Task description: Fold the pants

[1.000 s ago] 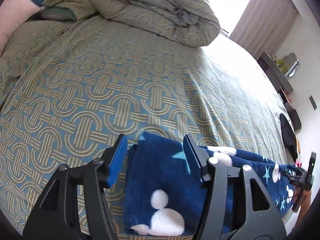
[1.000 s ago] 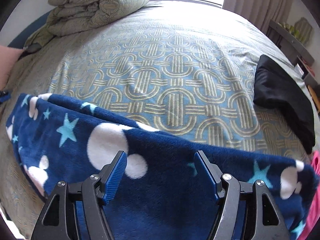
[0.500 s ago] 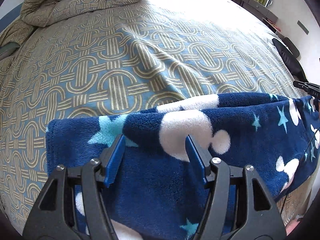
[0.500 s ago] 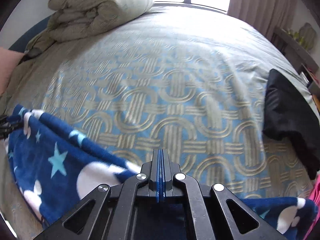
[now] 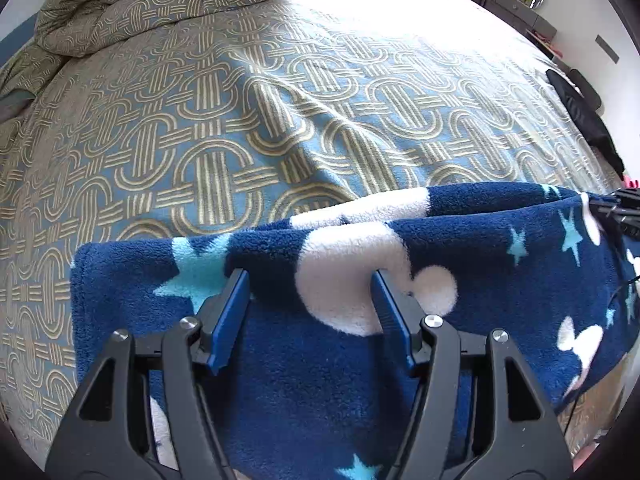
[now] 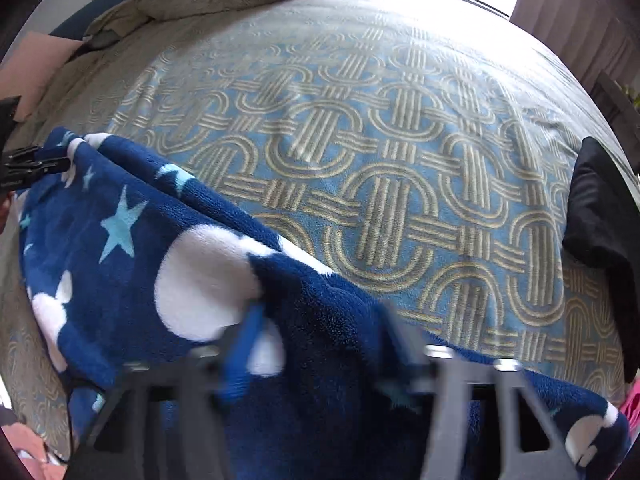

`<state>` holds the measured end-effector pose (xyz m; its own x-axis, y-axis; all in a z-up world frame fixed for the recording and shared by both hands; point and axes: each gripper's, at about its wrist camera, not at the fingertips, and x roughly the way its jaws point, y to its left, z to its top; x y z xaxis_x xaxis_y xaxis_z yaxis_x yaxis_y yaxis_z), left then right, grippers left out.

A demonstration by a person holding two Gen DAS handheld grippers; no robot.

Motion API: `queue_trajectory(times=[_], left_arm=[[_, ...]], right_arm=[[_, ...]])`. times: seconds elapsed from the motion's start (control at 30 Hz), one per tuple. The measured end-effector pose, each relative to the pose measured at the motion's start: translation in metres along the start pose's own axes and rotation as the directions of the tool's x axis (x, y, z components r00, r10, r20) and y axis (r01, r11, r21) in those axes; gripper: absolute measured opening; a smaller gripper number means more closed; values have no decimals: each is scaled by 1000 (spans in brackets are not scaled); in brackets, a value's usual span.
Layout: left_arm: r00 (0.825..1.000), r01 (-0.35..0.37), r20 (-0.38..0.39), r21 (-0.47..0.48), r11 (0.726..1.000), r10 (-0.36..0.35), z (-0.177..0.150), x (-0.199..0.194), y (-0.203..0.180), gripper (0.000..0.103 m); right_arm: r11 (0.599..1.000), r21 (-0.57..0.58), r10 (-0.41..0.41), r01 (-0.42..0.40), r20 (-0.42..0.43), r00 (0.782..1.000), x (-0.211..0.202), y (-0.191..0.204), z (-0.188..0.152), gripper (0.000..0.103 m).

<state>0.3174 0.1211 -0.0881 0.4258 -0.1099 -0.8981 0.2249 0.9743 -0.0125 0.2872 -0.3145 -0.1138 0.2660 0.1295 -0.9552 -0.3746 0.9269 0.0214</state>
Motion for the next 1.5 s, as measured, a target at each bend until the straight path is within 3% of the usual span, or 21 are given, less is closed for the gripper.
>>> queue_trajectory(times=[0.1, 0.17, 0.2, 0.23, 0.3, 0.37, 0.4, 0.5, 0.57, 0.63, 0.7, 0.73, 0.8, 0.9, 0.97, 1.07, 1.17, 1.23, 1.3, 1.4, 1.5], left_arm=[[1000, 5, 28, -74, 997, -3, -1, -7, 5, 64], [999, 12, 52, -125, 992, -5, -5, -19, 10, 64], [997, 11, 74, -140, 990, -1, -10, -30, 10, 64], [994, 30, 110, -141, 989, -15, -18, -43, 8, 64], [985, 107, 147, -110, 988, -90, -34, -65, -2, 64], [976, 176, 139, -46, 983, -168, -54, -79, -22, 64], [975, 187, 128, -14, 982, -184, -64, -84, -34, 64], [960, 262, 90, 55, 963, -266, -93, -93, -70, 64], [929, 364, 51, 63, 929, -368, -107, -95, -98, 64], [880, 473, 3, 92, 876, -475, -120, -95, -132, 64], [839, 544, -78, 176, 821, -539, -126, -92, -176, 64], [829, 559, -115, 228, 797, -548, -129, -90, -203, 64], [817, 576, -164, 290, 764, -553, -128, -84, -243, 64], [800, 598, -205, 353, 719, -564, -126, -78, -303, 64], [806, 587, -203, 398, 705, -556, -121, -74, -336, 64], [826, 558, -192, 402, 726, -530, -112, -65, -364, 64], [818, 569, -166, 363, 738, -550, -101, -66, -375, 62], [819, 570, -165, 345, 746, -549, -99, -65, -381, 37], [840, 540, -160, 348, 766, -519, -101, -61, -388, 23], [845, 534, -159, 325, 781, -511, -104, -56, -391, 17], [849, 528, -156, 312, 790, -506, -110, -59, -392, 17]], right_arm=[[989, 141, -63, 46, 118, 991, -18, -14, 15, 0], [953, 261, -198, 156, 143, 970, -24, -38, 19, 4], [942, 301, -197, 151, 126, 972, -24, -50, 18, 5], [941, 326, -135, 92, 112, 984, -25, -57, 14, 6], [946, 323, -47, 0, 139, 989, -45, -55, -7, 14], [969, 242, 5, -51, 189, 982, -77, -32, -36, 29], [977, 194, 44, -86, 213, 976, -93, -21, -54, 31], [980, 84, 150, -178, 269, 951, -139, 11, -111, 53], [976, 64, 185, -210, 280, 942, -166, 19, -154, 72], [980, 78, 158, -182, 240, 958, -175, 23, -188, 74], [990, 119, 51, -75, 193, 980, -173, 21, -214, 74], [987, 161, -3, -26, 176, 984, -168, 14, -226, 74], [954, 299, -50, -3, 170, 984, -161, -12, -241, 74], [844, 530, -48, -85, 233, 971, -158, -54, -263, 74], [775, 618, -49, -132, 268, 962, -163, -76, -279, 74], [739, 661, -80, -130, 277, 958, -166, -91, -293, 74], [733, 672, -119, -100, 272, 955, -170, -104, -301, 74], [731, 677, -139, -91, 278, 950, -173, -117, -302, 74], [735, 673, -169, -76, 291, 942, -178, -136, -297, 74], [756, 653, -226, -39, 316, 922, -189, -172, -275, 75], [788, 615, -226, -32, 337, 914, -190, -206, -241, 81]])
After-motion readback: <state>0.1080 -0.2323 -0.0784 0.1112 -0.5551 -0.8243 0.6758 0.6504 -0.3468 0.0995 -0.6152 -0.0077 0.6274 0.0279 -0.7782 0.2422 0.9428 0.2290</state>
